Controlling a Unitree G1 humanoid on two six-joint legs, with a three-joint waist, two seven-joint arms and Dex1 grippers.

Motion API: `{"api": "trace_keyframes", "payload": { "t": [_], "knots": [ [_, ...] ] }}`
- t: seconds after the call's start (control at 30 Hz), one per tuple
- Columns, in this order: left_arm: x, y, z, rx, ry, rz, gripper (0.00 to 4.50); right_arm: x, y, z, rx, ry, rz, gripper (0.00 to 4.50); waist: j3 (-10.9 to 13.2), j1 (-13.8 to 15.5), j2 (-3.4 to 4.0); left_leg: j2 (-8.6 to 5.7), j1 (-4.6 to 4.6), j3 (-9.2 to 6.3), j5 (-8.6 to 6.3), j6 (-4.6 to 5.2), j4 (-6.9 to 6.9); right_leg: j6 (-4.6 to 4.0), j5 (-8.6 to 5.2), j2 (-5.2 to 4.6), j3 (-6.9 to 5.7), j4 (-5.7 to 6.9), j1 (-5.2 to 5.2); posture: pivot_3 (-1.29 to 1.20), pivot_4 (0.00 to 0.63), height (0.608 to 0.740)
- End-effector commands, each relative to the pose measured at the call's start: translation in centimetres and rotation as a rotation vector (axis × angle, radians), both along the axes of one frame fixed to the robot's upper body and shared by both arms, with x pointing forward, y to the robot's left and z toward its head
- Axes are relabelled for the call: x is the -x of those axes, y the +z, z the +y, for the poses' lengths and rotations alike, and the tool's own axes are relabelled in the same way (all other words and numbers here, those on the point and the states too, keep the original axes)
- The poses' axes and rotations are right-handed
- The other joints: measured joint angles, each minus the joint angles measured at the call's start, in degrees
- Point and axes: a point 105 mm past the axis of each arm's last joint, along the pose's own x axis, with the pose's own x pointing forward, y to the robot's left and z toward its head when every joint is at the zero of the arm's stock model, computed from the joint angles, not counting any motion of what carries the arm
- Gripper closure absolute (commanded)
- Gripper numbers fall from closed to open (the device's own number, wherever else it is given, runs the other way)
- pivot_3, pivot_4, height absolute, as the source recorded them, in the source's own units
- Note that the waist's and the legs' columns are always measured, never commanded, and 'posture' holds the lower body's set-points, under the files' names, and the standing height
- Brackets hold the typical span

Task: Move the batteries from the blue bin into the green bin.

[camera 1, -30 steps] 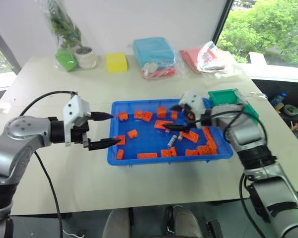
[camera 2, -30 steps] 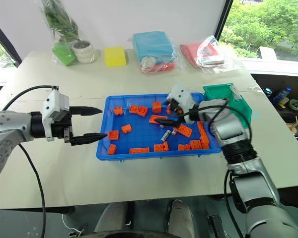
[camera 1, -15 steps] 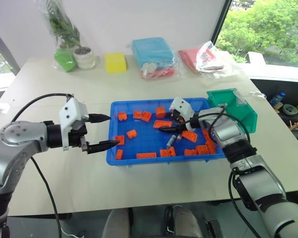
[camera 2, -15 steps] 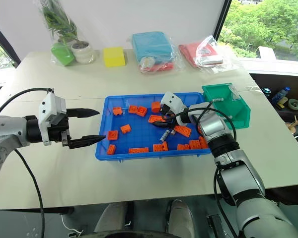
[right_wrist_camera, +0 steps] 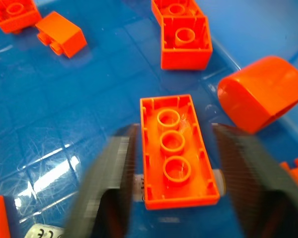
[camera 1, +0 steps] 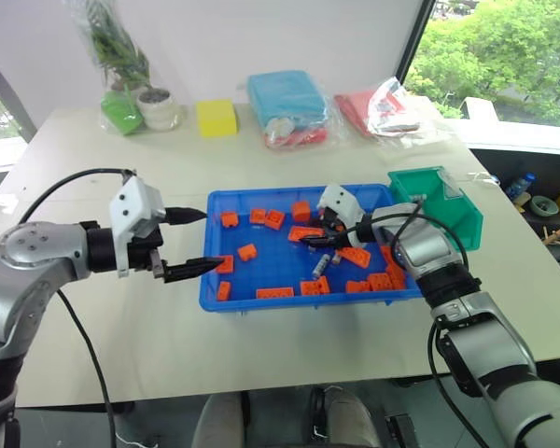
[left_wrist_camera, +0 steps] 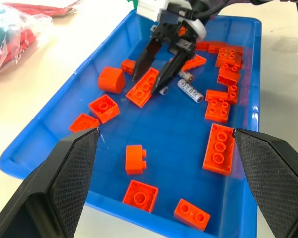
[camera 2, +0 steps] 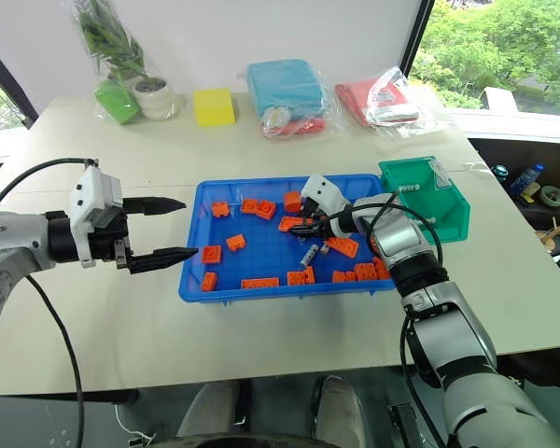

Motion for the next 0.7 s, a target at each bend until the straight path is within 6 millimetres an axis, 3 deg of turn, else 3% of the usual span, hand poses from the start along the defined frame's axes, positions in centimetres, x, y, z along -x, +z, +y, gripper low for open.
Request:
{"api": "trace_keyframes", "payload": {
  "t": [0.03,0.27,0.37,0.5,0.7],
  "knots": [
    [-0.1,0.8,-0.1,-0.003,-0.015,-0.037,0.0,-0.3,1.1,0.1,0.008,0.003,-0.067,0.03,0.0,0.0,0.0,0.0,0.0,0.0,0.0,0.0,0.0,0.0,0.0,0.0,0.0,0.0,0.0,0.0,0.15,0.704],
    [-0.3,0.8,0.0,-0.005,-0.018,-0.044,0.0,-0.2,0.8,0.1,0.001,0.005,-0.065,0.03,0.0,-0.01,-0.01,0.0,0.0,0.0,0.0,0.0,0.0,0.0,0.0,0.0,0.0,0.0,0.0,0.0,0.15,0.704],
    [-0.3,0.8,0.0,-0.006,-0.018,-0.048,0.0,-0.1,0.9,0.2,-0.007,0.006,-0.063,0.95,0.0,-0.02,0.0,0.0,0.0,0.0,0.0,0.0,0.0,0.0,0.0,0.0,0.0,0.0,0.0,0.0,0.15,0.704],
    [-0.4,0.9,0.1,-0.007,-0.017,-0.053,0.0,-0.1,0.8,0.4,-0.007,0.009,-0.063,3.02,0.0,-0.02,0.0,0.0,0.0,0.0,0.0,0.0,0.0,0.0,0.0,0.0,0.0,0.0,0.0,0.0,0.15,0.704],
    [-0.4,0.8,0.2,-0.009,-0.014,-0.053,0.0,0.1,1.4,1.2,-0.022,0.034,-0.082,3.02,0.0,-0.03,0.0,0.0,0.0,0.0,0.0,0.0,0.0,0.0,0.0,0.0,0.0,0.0,0.0,0.0,0.15,0.704]
  ]
}}
